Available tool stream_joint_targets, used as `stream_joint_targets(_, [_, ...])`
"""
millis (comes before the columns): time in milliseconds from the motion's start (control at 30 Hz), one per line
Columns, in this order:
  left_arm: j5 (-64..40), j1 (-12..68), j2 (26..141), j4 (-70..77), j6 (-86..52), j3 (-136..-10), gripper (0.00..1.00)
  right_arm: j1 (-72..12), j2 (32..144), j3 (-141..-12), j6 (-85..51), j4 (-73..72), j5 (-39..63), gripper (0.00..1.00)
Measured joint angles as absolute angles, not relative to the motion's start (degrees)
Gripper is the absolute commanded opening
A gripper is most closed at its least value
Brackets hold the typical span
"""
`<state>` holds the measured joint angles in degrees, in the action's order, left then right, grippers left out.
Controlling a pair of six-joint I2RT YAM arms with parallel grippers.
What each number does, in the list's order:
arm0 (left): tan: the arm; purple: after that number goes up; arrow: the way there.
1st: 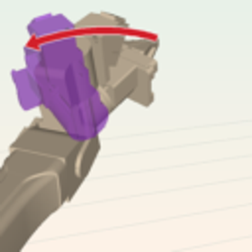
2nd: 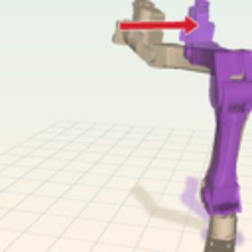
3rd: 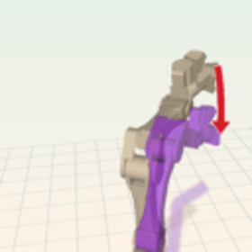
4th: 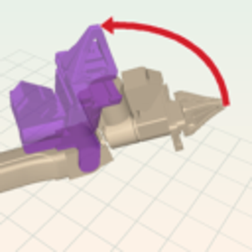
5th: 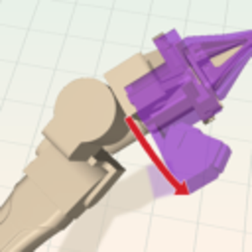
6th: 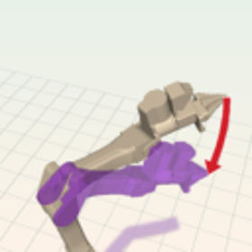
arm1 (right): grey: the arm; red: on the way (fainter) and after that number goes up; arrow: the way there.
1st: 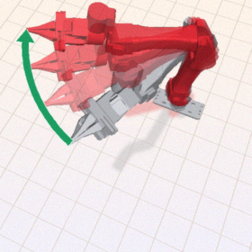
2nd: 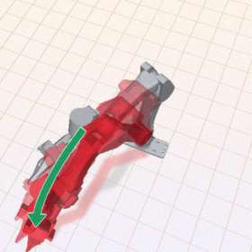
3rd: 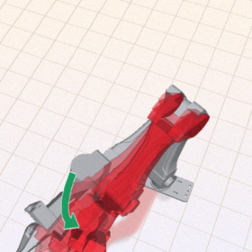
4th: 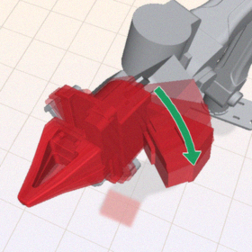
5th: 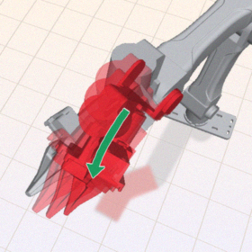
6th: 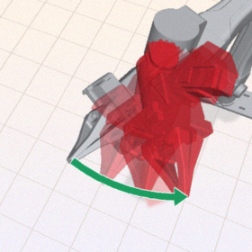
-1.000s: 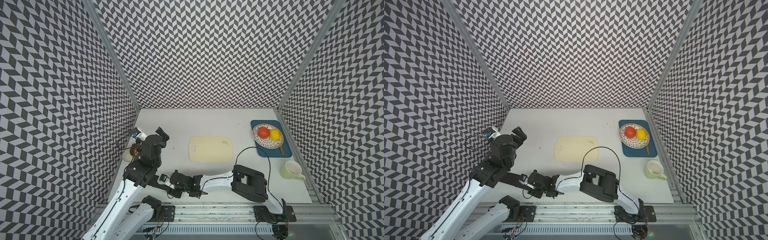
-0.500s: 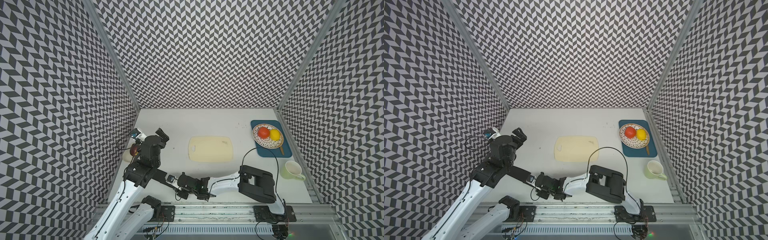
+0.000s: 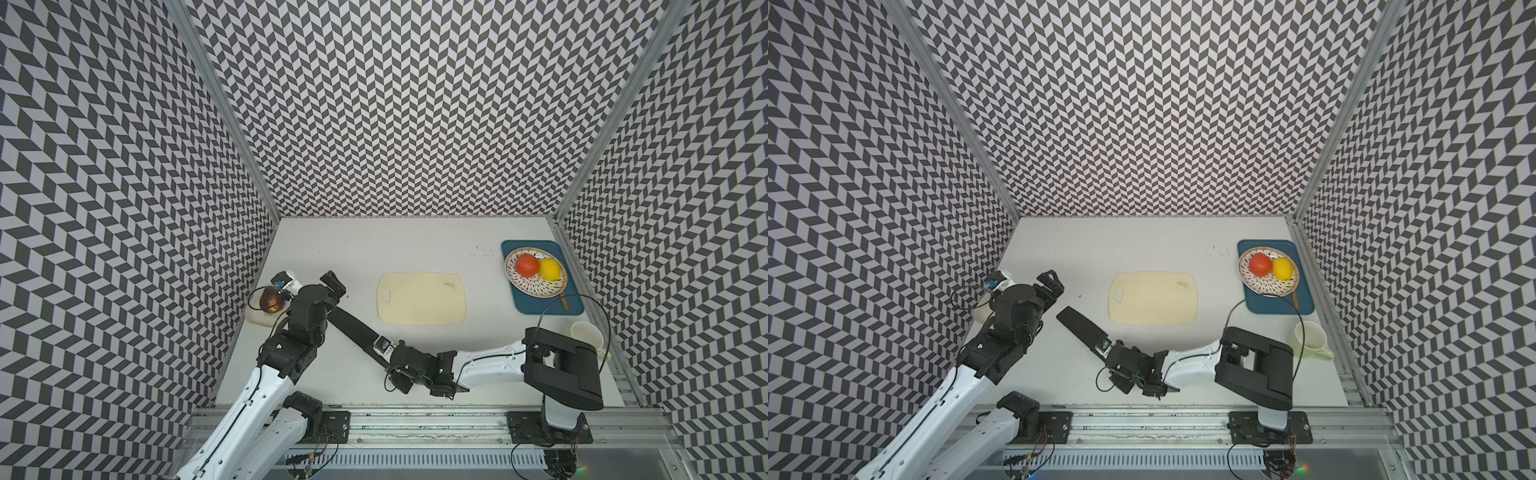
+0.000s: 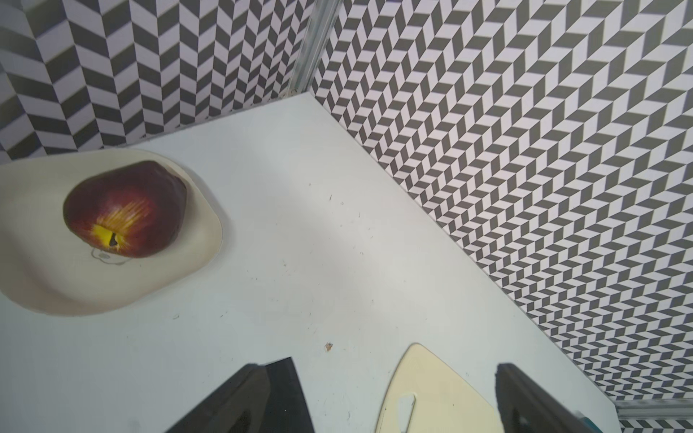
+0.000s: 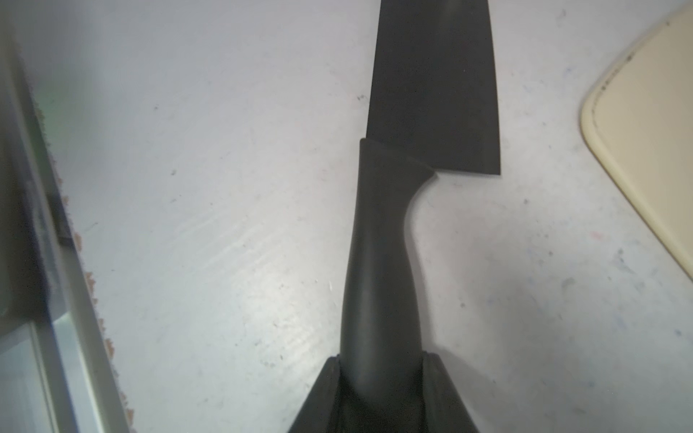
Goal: Align the knife with the edge of the cutting board
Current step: Move the knife to the center of the board.
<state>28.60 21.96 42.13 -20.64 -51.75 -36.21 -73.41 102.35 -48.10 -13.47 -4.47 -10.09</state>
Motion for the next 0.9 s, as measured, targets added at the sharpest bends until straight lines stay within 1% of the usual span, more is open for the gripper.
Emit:
stream_joint_targets(133, [26.7,24.6,42.2,-17.0,-52.2,-31.7,1.0,-73.1,99.3,-45.1,-16.8,-3.2,-10.7,0.29])
stream_joint_targets(333, [22.6,32.2,40.6,-8.1,-50.3,-24.1,1.0,-72.1,96.0,-42.8,-20.4,-0.3,-10.2,0.3])
stream_joint_targets(467, [22.6,36.8,40.4,-7.3,-49.5,-22.9,1.0,-70.5,94.5,-41.6,-21.8,0.4,-8.9,0.31])
stream_joint_targets(567, [23.4,40.0,40.1,-7.4,-49.3,-22.9,1.0,-69.5,93.4,-40.7,-22.3,0.9,-8.5,0.37])
stream_joint_targets(667, [25.4,42.9,39.8,-8.4,-49.6,-22.9,1.0,-69.1,93.3,-40.9,-22.4,1.5,-8.3,0.48])
stream_joint_targets(767, [28.3,44.2,38.5,-10.6,-51.2,-22.9,1.0,-69.1,93.7,-42.2,-22.0,3.3,-7.8,0.56])
stream_joint_targets(800, [29.4,44.3,37.7,-11.4,-52.1,-22.9,1.0,-69.1,94.1,-42.9,-21.9,3.9,-7.7,0.58])
stream_joint_targets(900, [32.2,44.3,33.7,-12.8,-54.1,-21.9,1.0,-69.1,95.7,-45.6,-20.7,6.2,-7.6,0.59])
